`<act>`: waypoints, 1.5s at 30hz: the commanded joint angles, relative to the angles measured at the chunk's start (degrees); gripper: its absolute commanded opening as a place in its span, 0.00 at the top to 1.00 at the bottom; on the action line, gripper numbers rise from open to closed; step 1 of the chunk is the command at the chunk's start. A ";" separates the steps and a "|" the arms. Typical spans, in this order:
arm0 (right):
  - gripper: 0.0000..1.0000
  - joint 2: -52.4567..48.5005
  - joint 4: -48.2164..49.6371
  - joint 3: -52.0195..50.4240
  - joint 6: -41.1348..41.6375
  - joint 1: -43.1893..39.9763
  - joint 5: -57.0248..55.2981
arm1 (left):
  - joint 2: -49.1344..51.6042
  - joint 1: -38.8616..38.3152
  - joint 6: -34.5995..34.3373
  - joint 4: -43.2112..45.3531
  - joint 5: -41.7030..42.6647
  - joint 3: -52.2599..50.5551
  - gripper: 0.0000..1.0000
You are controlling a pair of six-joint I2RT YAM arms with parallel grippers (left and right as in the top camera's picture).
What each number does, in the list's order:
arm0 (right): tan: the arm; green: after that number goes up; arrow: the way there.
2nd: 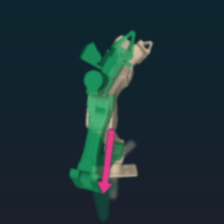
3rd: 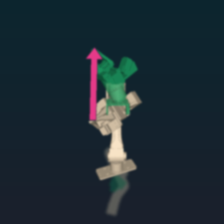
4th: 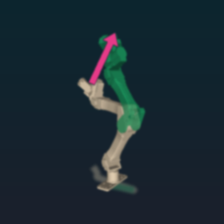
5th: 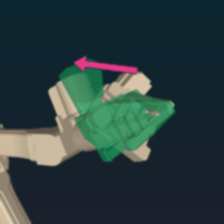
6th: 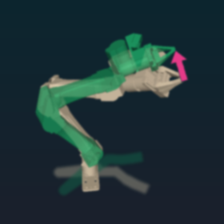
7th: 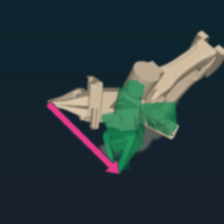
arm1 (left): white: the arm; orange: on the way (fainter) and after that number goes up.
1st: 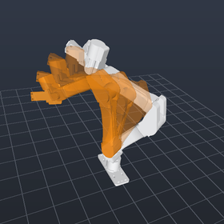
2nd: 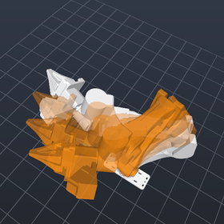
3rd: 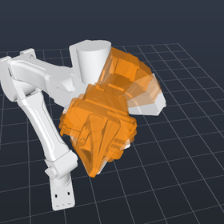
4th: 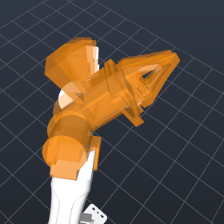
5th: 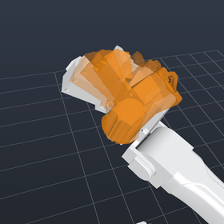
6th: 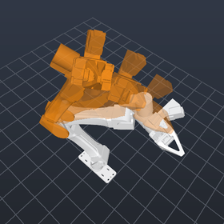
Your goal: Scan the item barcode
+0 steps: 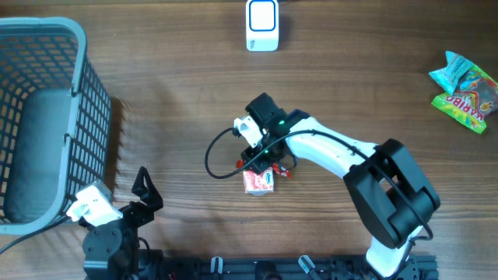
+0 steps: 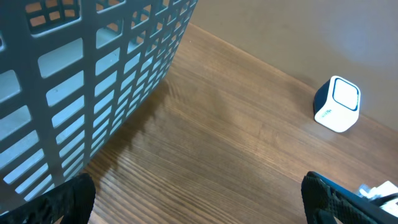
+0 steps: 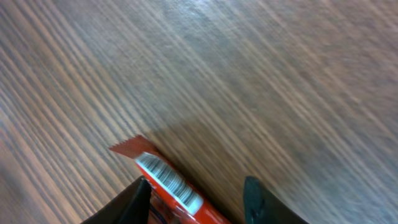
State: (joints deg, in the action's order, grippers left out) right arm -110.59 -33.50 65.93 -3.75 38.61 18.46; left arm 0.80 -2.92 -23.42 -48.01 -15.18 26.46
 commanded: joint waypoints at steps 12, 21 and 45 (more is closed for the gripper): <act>0.96 -4.24 -22.80 22.23 44.30 -5.51 10.73 | -0.37 -0.20 0.66 0.13 -0.55 -0.22 0.00; 0.95 -4.26 -30.25 24.59 87.27 -12.22 18.45 | -0.37 -0.20 0.66 0.13 -0.55 -0.22 0.00; 0.87 -4.31 -48.15 22.86 83.91 -12.17 -7.67 | -0.37 -0.20 0.66 0.13 -0.55 -0.22 0.00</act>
State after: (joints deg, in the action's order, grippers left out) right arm -114.65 -86.11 89.25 95.83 26.35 15.51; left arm 0.80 -2.92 -23.42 -48.01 -15.18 26.46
